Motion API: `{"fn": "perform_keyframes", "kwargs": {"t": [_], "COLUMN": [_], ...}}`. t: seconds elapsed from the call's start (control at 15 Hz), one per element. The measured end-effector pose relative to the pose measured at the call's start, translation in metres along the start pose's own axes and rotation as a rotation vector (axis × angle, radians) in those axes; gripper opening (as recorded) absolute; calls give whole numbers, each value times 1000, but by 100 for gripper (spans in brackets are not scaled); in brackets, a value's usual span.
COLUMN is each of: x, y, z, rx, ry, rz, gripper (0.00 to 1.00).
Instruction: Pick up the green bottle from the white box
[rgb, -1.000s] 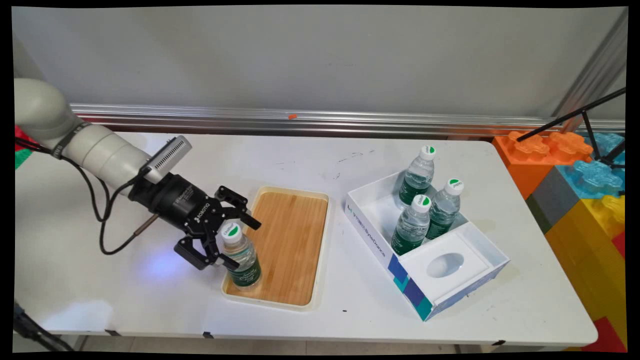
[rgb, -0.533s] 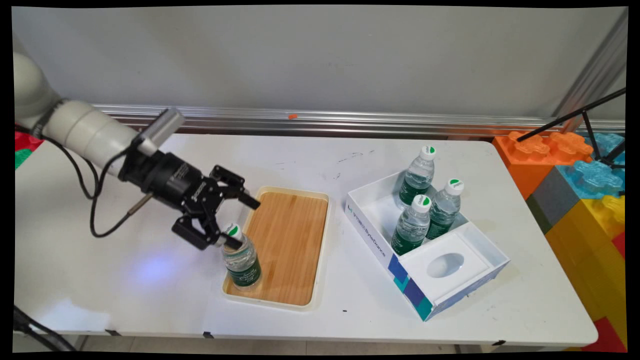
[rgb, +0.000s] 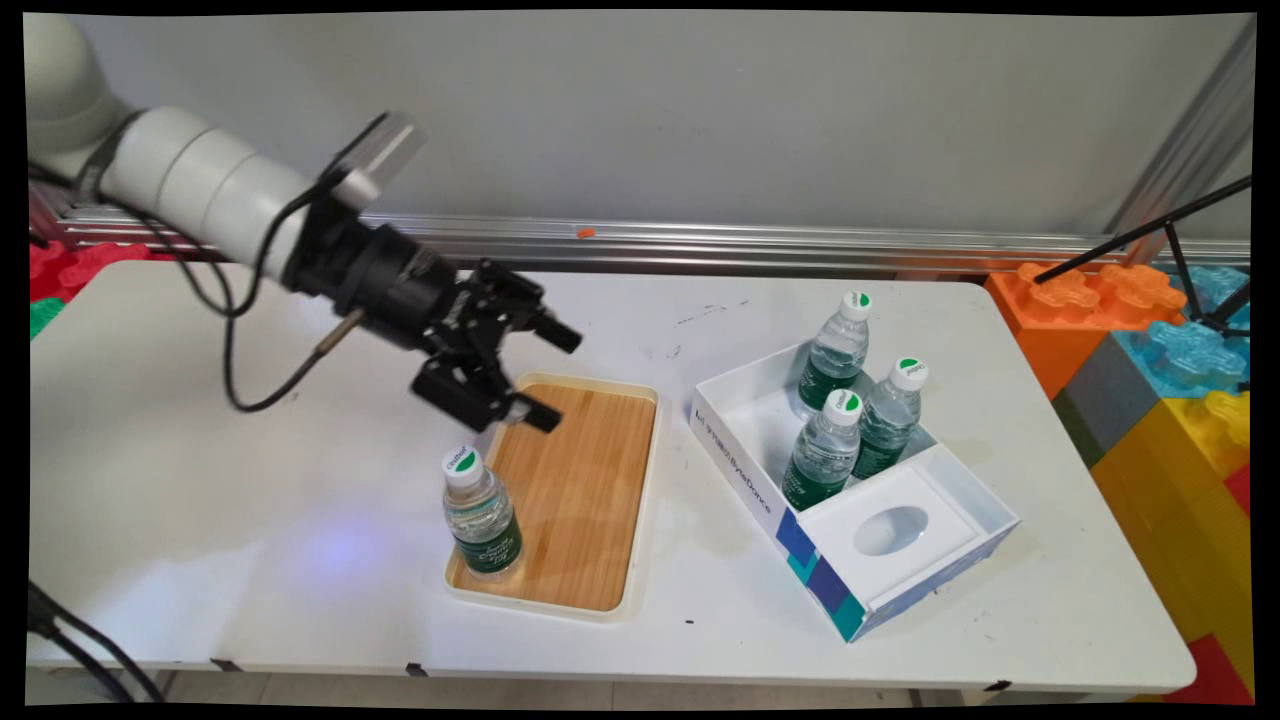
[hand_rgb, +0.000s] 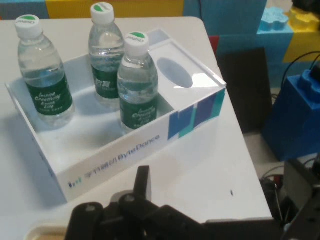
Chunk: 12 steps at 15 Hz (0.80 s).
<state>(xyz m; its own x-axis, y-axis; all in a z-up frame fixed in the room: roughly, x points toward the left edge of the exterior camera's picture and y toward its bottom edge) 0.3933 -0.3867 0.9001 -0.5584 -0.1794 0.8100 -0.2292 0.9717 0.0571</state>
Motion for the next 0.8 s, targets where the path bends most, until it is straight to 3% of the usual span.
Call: {"fn": "perform_keyframes", "kwargs": {"t": [0.4, 0.8], "x": [48, 61], "y": [-32, -67], "z": [47, 103], "rx": [-24, -70], "ry": [-60, -65], "rz": [24, 9], "gripper": [100, 100]}}
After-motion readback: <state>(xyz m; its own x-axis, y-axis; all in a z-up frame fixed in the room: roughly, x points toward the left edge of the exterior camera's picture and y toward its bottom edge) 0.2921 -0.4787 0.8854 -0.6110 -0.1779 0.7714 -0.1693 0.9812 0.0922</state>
